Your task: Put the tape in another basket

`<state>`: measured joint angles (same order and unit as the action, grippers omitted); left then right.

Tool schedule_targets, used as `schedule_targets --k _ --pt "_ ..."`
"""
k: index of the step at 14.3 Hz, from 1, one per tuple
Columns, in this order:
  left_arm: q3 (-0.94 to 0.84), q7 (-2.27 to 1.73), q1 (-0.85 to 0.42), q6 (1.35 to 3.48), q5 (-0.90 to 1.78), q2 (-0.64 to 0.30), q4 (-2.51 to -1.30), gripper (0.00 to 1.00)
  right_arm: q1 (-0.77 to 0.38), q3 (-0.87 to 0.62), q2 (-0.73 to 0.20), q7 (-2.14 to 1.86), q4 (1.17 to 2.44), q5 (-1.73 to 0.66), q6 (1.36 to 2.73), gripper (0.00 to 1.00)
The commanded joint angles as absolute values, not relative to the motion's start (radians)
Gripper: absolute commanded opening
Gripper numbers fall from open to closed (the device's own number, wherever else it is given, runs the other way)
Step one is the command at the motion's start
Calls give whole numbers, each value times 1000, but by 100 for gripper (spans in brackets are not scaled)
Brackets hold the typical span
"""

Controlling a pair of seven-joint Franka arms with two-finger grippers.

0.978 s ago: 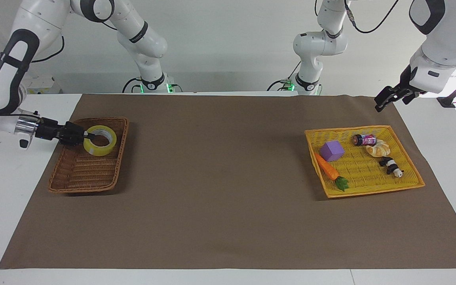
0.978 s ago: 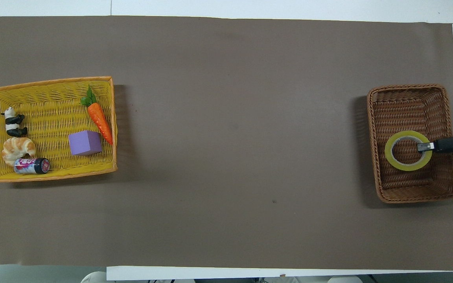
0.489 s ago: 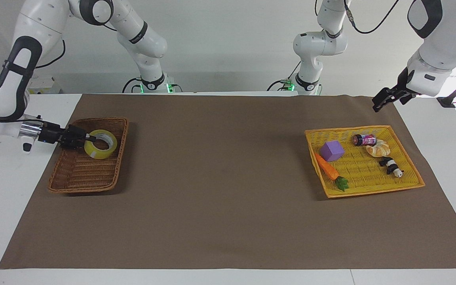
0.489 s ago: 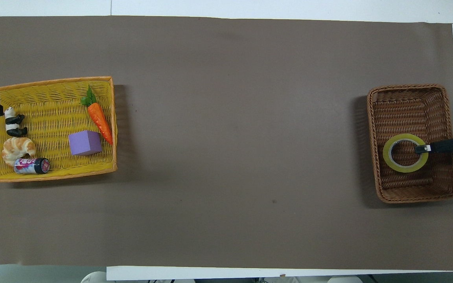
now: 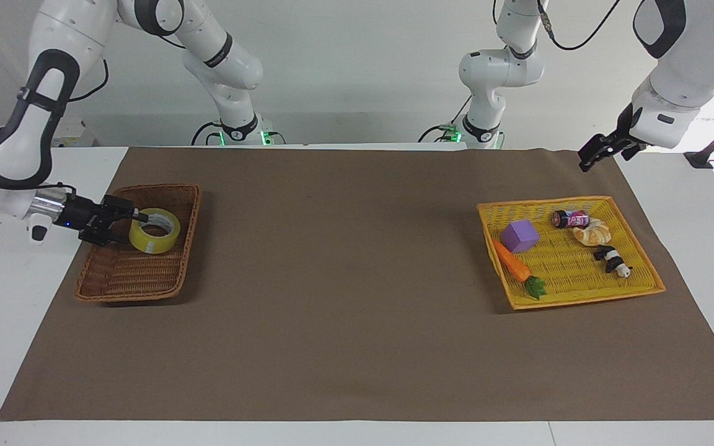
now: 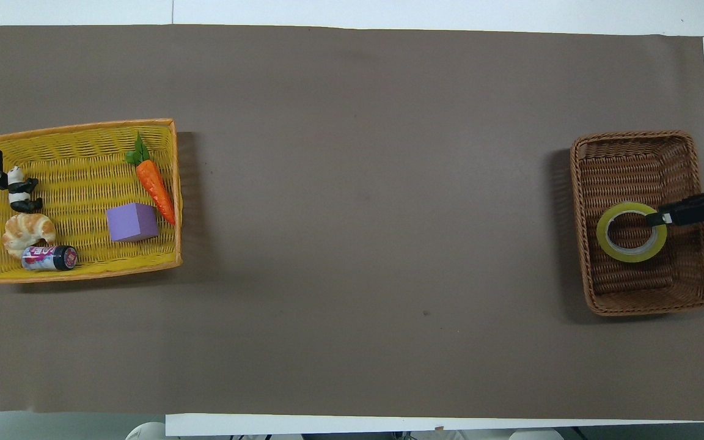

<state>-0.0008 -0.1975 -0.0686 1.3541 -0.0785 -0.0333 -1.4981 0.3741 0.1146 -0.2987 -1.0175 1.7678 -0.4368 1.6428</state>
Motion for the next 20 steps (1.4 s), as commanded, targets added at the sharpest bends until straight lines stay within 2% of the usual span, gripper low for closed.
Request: schedule_targets --k 1,6,8,10,15,20 --pt "6 -199 -63 1351 -87 -8 -1525 100 234 112 -132 -935 1786 -254 1709 100" --pt "6 -198 -66 1353 -87 -8 -1525 100 48 107 -8 -546 1763 -114 1706 100" --pt "6 -199 -64 1351 -87 -8 -1525 100 -14 107 6 -297 1732 -48 1627 100" --pt "6 -199 -64 1353 -87 -8 -1525 100 -18 107 2 -133 1678 -32 1539 100" --pt "6 -199 -64 1353 -87 -8 -1525 100 -18 109 -57 -123 1490 18 1390 100" --pt "6 -198 -64 1353 -87 -8 -1525 100 -5 118 -67 -120 1477 21 1379 100"
